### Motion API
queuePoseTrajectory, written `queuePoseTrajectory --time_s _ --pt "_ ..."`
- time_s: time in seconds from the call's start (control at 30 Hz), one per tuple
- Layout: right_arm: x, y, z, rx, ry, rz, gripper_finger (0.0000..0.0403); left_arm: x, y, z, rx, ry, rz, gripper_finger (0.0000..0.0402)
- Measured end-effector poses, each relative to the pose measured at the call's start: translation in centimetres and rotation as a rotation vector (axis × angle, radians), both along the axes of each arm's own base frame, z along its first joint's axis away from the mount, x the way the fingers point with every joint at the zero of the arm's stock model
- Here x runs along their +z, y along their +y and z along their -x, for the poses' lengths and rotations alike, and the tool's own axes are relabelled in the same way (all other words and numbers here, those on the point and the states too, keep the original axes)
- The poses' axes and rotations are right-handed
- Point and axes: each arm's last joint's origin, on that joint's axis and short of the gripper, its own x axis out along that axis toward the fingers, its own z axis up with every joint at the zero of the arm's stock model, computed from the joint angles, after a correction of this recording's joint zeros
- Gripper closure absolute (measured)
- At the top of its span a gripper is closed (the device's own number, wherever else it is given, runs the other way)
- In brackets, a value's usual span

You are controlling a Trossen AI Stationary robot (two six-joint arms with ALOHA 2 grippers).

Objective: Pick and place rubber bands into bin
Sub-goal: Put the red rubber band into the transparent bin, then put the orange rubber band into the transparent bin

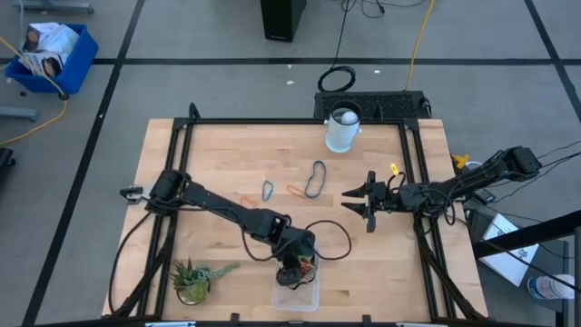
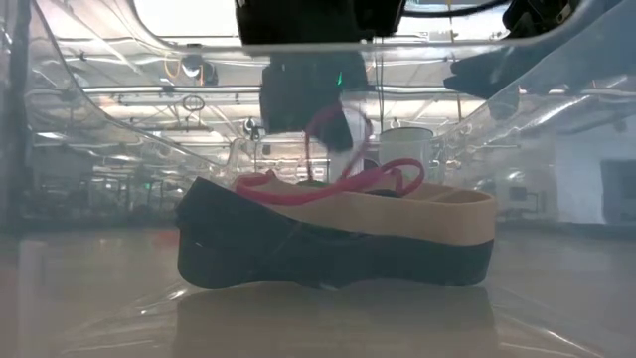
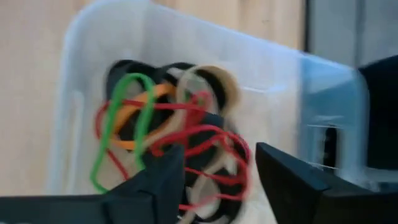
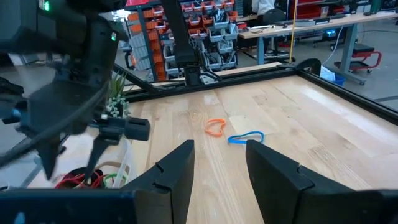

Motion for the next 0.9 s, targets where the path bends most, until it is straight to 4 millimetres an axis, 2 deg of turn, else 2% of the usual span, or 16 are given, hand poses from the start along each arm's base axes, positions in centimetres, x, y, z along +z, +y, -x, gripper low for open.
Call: queuePoseTrajectory --time_s 0.13,0.3,0.53,0.63,0.73,0.9 --pt "0.0 0.0 0.0 0.000 0.000 0.000 0.0264 2.8 0.8 0.5 0.015 -0.053 0.042 0.0162" --pt "0.0 0.0 0.0 0.000 0.000 0.000 0.0264 6.6 2.5 2.0 0.025 -0.110 0.049 0.0141" --pt "0.0 0.0 0.0 0.000 0.004 0.001 0.0264 13.9 5.4 7.6 0.000 -0.201 -0.028 0.0138" --pt "0.0 0.0 0.0 -0.001 0.003 0.001 0.0264 16.0 6.7 10.5 0.022 -0.203 -0.119 0.0140" --pt "0.0 0.0 0.0 -0.001 0.001 0.001 0.0264 17.1 7.7 13.2 0.044 -0.163 -0.264 0.0138" --pt "0.0 0.0 0.0 -0.002 0.001 0.001 0.0264 16.7 9.5 15.7 0.165 0.024 -0.480 0.0137"
